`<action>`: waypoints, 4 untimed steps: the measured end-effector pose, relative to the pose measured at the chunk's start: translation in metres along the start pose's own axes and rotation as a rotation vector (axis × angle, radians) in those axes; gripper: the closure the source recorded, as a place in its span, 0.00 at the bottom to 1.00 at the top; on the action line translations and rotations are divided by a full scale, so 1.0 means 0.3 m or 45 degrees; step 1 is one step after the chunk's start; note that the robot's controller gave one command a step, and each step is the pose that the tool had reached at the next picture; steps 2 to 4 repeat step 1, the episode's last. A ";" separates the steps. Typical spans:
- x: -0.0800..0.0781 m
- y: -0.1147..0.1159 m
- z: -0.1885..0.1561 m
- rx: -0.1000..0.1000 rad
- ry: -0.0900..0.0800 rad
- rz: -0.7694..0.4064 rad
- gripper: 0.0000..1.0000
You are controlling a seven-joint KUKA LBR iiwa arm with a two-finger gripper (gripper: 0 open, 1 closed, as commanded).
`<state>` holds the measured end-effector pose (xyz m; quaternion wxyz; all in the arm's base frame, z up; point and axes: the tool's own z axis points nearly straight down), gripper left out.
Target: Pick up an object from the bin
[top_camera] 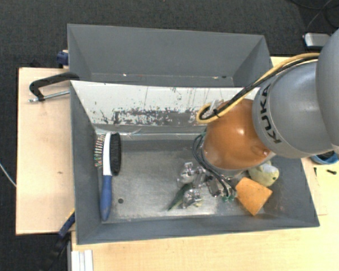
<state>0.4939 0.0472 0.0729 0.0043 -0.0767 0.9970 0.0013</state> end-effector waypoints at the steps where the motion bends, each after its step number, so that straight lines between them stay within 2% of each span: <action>1: -0.020 -0.101 -0.523 0.005 -0.006 -0.107 1.00; 4: -0.020 -0.101 -0.523 0.005 -0.006 -0.107 1.00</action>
Offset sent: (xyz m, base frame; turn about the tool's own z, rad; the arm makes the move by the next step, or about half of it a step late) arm 0.0063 -0.0293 0.1519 -0.0856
